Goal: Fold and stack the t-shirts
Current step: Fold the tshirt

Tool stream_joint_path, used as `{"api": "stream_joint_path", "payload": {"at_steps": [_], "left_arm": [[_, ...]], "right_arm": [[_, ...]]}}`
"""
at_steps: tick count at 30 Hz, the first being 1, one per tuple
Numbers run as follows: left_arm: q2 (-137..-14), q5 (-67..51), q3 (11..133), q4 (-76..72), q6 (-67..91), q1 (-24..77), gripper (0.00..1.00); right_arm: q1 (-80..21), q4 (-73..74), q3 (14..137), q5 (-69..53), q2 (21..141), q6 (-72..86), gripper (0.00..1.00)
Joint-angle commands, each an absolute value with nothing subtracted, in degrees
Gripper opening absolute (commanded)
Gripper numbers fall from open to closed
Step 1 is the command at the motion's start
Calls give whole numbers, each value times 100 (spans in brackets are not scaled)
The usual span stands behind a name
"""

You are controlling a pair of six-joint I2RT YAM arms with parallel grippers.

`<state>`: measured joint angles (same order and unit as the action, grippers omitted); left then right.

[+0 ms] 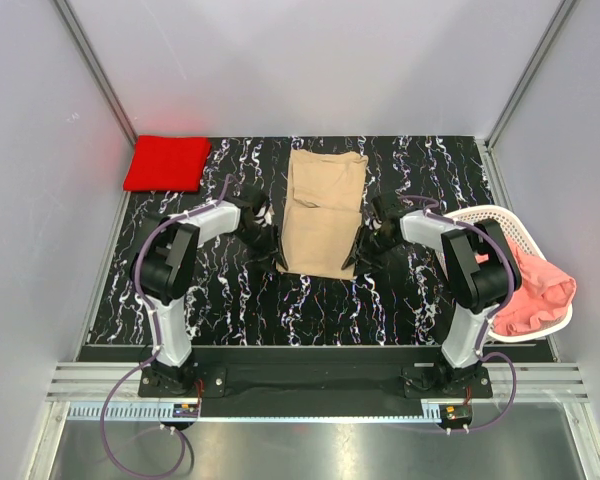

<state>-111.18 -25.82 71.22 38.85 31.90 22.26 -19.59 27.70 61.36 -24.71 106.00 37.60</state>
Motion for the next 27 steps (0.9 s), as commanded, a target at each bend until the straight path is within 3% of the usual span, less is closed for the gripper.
{"api": "stream_joint_path", "payload": {"at_steps": [1, 3, 5, 8, 10, 12, 17, 27], "left_arm": [[-11364, -2557, 7171, 3744, 3138, 2268, 45], [-11391, -2584, 7216, 3744, 3120, 2259, 40], [-11391, -2601, 7242, 3727, 3085, 2259, 28], [-11329, -2636, 7190, 3683, 3032, 2294, 12], [-11224, -2602, 7137, 3674, 3006, 2320, 0], [-11084, -2540, 6927, 3639, 3041, 2417, 0], [-10171, -2426, 6128, 3674, 3217, 2645, 0], [-7694, -2250, 4536, 4033, 3910, 3041, 0]], "right_arm": [[-1960, 2637, 6223, -1828, 10890, 3533, 45], [-1969, 2637, 6205, -1916, 10872, 3533, 40], [-1969, 2611, 6144, -1986, 10837, 3568, 35], [-2039, 2593, 5959, -2030, 10758, 3568, 23], [-2127, 2593, 5845, -2039, 10679, 3559, 10], [-2302, 2593, 5749, -2144, 10591, 3542, 0], [-2636, 2707, 5380, -2188, 10047, 3735, 0], [-3181, 3295, 4035, -2311, 7773, 4262, 0]]}}
